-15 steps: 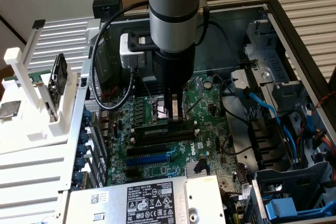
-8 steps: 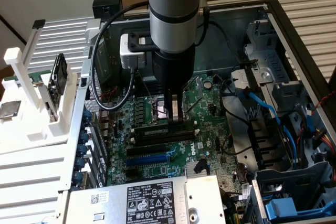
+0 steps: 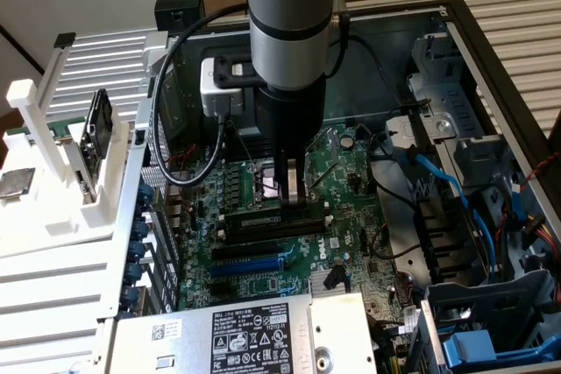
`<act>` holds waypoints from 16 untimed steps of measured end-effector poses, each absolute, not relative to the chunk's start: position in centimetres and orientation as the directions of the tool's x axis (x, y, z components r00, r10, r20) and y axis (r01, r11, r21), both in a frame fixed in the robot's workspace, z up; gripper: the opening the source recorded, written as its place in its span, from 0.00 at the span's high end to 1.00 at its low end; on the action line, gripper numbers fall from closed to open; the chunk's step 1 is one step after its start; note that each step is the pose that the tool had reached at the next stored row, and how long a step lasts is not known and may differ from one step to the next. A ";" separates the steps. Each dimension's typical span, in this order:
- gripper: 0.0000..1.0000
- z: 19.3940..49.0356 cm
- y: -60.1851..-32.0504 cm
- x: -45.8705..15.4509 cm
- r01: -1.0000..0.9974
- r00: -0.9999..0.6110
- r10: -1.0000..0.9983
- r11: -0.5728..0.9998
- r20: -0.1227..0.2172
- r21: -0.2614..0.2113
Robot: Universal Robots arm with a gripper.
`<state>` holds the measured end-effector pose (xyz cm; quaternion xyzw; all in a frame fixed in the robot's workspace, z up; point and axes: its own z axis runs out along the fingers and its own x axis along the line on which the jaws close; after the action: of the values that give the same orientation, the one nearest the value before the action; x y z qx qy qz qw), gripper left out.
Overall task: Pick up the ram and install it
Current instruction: 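Insert the ram into the slot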
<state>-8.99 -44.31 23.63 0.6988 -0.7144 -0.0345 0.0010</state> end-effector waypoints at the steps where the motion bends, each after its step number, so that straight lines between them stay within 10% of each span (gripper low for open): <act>1: 0.88 23.6 -44.3 -9.0 -0.999 -0.019 -0.999 0.016 -0.047 0.051; 16: 0.88 23.3 -44.2 -9.1 -0.999 -0.017 -0.999 0.015 -0.047 0.051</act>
<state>-9.05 -44.24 23.31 0.7010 -0.7123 -0.0345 0.0011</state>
